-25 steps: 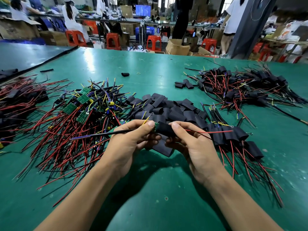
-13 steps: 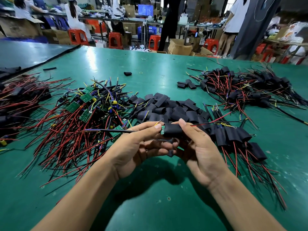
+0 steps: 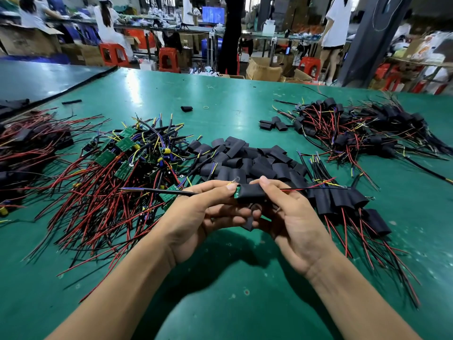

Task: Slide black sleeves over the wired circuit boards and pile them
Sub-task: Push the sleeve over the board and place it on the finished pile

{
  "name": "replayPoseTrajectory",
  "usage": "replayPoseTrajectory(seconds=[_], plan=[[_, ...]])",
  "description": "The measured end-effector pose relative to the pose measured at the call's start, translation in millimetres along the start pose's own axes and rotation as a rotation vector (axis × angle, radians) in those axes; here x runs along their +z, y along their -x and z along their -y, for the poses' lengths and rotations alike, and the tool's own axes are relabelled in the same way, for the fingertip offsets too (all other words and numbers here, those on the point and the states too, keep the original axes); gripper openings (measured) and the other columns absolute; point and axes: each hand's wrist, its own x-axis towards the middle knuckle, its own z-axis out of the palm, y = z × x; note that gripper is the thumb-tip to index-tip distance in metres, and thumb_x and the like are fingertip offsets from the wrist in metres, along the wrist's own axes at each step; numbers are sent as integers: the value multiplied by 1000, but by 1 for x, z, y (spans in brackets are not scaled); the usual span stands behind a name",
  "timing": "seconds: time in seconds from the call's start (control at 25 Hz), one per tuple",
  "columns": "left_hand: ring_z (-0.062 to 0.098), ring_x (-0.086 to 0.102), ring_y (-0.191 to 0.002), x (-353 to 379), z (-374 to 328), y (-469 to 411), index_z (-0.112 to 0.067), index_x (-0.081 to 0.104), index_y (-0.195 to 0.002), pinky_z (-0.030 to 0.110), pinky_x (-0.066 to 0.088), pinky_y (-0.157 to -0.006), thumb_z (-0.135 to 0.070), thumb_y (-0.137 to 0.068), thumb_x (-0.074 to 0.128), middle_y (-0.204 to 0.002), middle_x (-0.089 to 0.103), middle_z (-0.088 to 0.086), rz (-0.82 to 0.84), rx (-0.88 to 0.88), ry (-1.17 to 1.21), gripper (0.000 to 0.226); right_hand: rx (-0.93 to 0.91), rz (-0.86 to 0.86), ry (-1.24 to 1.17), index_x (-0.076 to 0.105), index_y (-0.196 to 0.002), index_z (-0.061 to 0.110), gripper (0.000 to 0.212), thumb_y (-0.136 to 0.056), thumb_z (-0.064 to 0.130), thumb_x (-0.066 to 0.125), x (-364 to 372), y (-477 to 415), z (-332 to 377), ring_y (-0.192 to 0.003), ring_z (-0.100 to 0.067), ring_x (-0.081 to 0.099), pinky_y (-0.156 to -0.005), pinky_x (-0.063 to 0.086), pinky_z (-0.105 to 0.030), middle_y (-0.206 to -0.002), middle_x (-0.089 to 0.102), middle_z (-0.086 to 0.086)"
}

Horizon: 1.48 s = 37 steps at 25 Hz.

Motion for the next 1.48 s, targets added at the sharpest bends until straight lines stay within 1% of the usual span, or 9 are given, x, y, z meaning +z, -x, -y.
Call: replayPoseTrajectory(seconds=[0.12,0.28,0.4,0.6,0.92,1.08,1.24,1.4,1.48], plan=[[21,73,-65,-1,0,-1,-13,78,-78,24,58,-56,-21,-68,74,-83,74,18,-54,15,49,13,-79,80,-38,78,-92,20,30,-68,38,76,2,1,0,-56,-13,61,-56,54,-25,-80,73,-5],[20,73,-66,-3,-1,-2,-9,74,-88,24,57,-57,-25,-64,77,-84,74,17,-64,11,78,28,-157,74,-16,78,-100,22,32,-69,32,78,3,1,-5,-62,-13,62,-61,55,-26,-89,74,-3],[21,73,-67,-4,-2,-1,-7,73,-94,26,59,-57,-28,-62,79,-83,72,14,-6,-37,135,39,-145,69,-24,78,-102,21,33,-71,34,77,5,0,-8,-63,-13,64,-61,56,-28,-95,76,-8],[21,75,-73,-4,-5,3,-12,79,-102,28,60,-61,-34,-79,65,-95,75,16,142,-101,132,35,-133,106,-79,78,-102,18,32,-75,33,76,5,1,-9,-68,-16,67,-59,56,-28,-105,76,-12],[22,75,-71,-2,-3,2,-12,81,-86,27,59,-57,-27,-69,72,-86,75,17,40,-46,153,25,-204,36,67,79,-100,22,31,-75,40,74,6,3,-11,-64,-18,64,-57,53,-29,-92,76,-10],[24,75,-71,-2,-3,2,-5,75,-91,28,59,-56,-24,-66,74,-87,74,20,20,-30,160,32,-223,40,102,78,-101,23,31,-76,41,77,5,5,-10,-64,-20,64,-58,53,-30,-91,76,-10],[25,76,-76,-1,-1,1,-10,79,-88,26,59,-60,-20,-76,69,-95,76,19,3,59,78,18,-238,2,95,76,-106,19,36,-75,37,75,5,3,-8,-64,-18,66,-54,54,-28,-91,76,-7],[29,75,-78,-1,2,-2,-8,77,-85,28,60,-61,-11,-78,68,-94,75,20,-60,136,61,12,-185,-88,71,77,-86,22,17,-71,30,75,0,-1,-9,-60,-12,64,-50,53,-23,-82,74,-1],[31,75,-74,-2,3,-3,-1,72,-91,28,60,-60,-9,-75,69,-92,74,24,-78,109,48,19,-112,-54,5,76,-85,22,20,-67,32,78,-1,-2,-8,-58,-12,65,-50,53,-23,-81,73,-3]])
